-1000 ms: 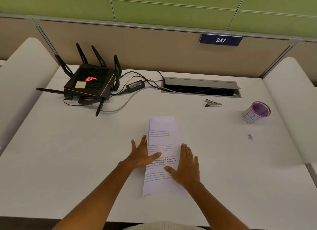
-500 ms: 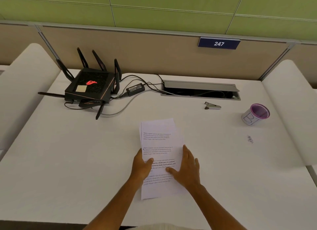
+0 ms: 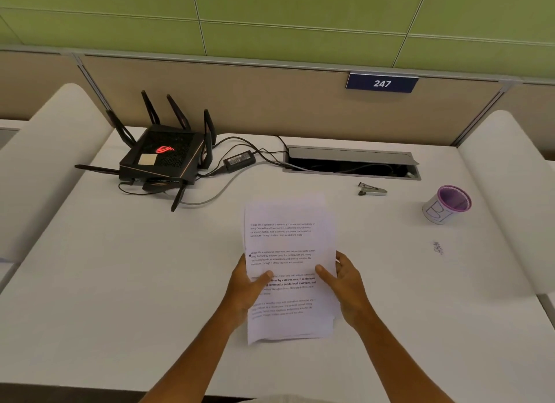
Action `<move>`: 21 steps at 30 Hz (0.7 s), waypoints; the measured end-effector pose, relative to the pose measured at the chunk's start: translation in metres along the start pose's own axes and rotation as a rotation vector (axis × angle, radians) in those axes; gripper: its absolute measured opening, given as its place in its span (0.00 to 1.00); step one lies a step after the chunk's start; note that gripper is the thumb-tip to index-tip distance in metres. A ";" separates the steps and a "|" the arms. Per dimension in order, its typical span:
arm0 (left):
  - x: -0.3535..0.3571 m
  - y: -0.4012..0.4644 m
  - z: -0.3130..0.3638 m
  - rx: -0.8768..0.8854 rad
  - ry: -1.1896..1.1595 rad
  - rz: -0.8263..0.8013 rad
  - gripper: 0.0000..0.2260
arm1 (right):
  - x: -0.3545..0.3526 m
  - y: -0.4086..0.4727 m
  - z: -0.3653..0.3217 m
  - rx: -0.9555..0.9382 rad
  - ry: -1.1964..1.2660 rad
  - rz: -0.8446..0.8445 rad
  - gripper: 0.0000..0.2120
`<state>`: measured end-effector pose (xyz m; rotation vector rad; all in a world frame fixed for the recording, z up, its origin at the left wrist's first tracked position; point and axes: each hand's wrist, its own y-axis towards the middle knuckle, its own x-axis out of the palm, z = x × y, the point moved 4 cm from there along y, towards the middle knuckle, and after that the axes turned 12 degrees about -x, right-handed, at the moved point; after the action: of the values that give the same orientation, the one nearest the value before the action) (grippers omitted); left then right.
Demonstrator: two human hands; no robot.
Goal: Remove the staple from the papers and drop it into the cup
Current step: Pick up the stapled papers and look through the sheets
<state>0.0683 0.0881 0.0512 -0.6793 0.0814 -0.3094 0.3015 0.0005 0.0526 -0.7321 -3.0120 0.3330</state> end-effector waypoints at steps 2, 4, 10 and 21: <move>0.002 0.001 -0.004 -0.026 -0.015 0.014 0.25 | 0.001 -0.003 0.004 0.014 -0.008 0.004 0.24; 0.002 0.000 -0.005 -0.029 -0.009 0.027 0.24 | 0.001 -0.006 0.004 0.016 -0.031 0.000 0.21; 0.000 -0.012 0.022 0.115 0.062 0.119 0.21 | 0.001 -0.005 -0.021 -0.045 -0.089 0.037 0.18; 0.016 -0.042 0.081 0.396 -0.083 0.174 0.24 | 0.019 -0.006 -0.085 -0.317 -0.048 0.193 0.17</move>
<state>0.0874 0.1018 0.1410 -0.2884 -0.0013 -0.1235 0.2881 0.0210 0.1361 -1.0530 -3.0805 -0.1327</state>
